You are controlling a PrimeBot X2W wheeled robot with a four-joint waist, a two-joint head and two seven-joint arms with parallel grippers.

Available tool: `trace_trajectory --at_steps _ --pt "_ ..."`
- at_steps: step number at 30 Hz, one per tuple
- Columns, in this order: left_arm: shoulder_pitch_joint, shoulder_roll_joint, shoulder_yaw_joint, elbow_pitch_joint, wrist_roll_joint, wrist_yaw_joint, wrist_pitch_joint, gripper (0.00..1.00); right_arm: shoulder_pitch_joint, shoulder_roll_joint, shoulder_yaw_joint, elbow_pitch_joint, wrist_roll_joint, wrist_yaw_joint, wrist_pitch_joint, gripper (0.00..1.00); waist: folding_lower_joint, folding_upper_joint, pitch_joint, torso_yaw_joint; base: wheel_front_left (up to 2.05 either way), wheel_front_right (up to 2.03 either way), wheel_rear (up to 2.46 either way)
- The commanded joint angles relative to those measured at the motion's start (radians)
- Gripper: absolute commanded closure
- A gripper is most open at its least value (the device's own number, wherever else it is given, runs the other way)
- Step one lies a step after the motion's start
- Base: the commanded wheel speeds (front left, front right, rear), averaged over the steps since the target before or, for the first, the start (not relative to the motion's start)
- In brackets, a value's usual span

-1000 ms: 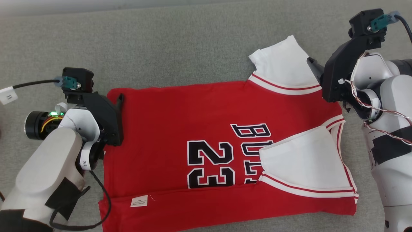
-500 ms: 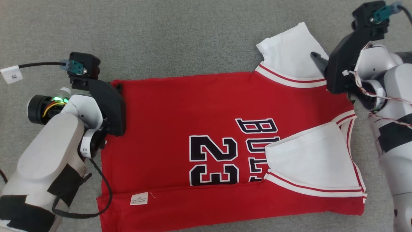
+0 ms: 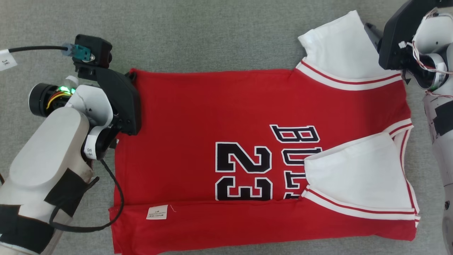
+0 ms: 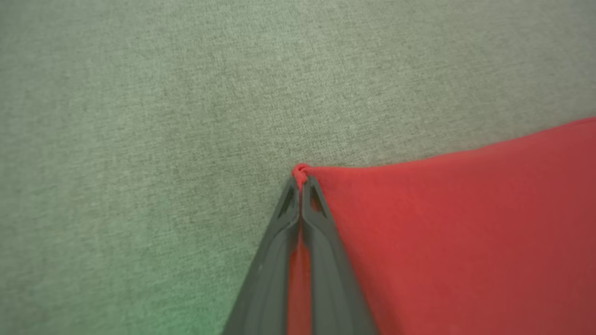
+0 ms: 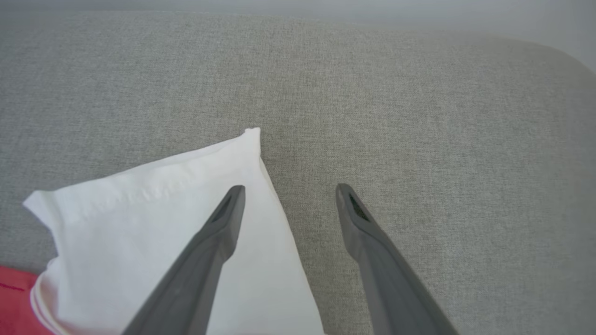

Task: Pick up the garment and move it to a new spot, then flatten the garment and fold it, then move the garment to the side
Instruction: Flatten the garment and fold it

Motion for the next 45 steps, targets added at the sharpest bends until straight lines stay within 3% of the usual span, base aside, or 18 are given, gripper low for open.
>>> trace_trajectory --at_steps 1,12,13,14,16,23,32,36,45 --pt "0.009 0.002 -0.011 0.012 0.003 0.007 0.014 1.00 -0.020 0.012 -0.005 0.020 -0.005 -0.002 -0.021 0.00 0.0001 0.0000 0.020 0.018 0.00 0.00 0.00" --pt "-0.006 -0.024 -0.023 -0.027 -0.003 0.006 0.004 1.00 -0.083 0.020 0.005 0.136 0.019 -0.002 -0.102 0.02 0.0001 0.0000 0.068 0.049 0.00 0.00 0.00" --pt "-0.007 -0.026 -0.021 -0.027 -0.004 0.006 -0.004 1.00 -0.086 0.024 0.000 0.141 0.024 -0.002 -0.120 0.12 0.0001 0.0000 0.069 0.049 0.00 0.00 0.00" --pt "-0.008 -0.028 -0.020 -0.026 -0.004 0.007 -0.009 1.00 -0.088 0.028 -0.002 0.149 0.026 -0.002 -0.133 0.58 0.0001 0.0000 0.068 0.048 0.00 0.00 0.00" --pt "-0.005 -0.032 -0.018 -0.022 -0.006 0.008 -0.020 1.00 -0.088 0.027 0.000 0.166 0.030 -0.002 -0.142 1.00 0.0001 0.0000 0.064 0.046 0.00 0.00 0.00" --pt "-0.008 -0.026 -0.011 -0.007 0.016 0.029 -0.067 1.00 -0.088 0.019 0.009 0.193 0.035 -0.002 -0.199 1.00 0.0001 0.0000 0.050 0.036 0.00 0.00 0.00" --pt "0.030 -0.052 0.027 0.032 0.045 0.076 -0.294 1.00 -0.029 0.019 0.036 0.170 0.104 -0.002 -0.365 1.00 0.0001 0.0000 -0.031 0.024 0.00 0.00 0.00" --pt "0.072 -0.073 0.032 0.053 0.051 0.087 -0.385 1.00 0.034 0.007 0.062 0.112 0.191 -0.002 -0.419 1.00 0.0001 0.0000 -0.082 0.024 0.00 0.00 0.00" --pt "0.189 -0.094 -0.017 0.029 0.076 0.048 -0.518 1.00 0.281 -0.100 0.133 -0.136 0.386 -0.002 -0.442 1.00 0.0001 0.0000 -0.190 0.028 0.00 0.00 0.00"
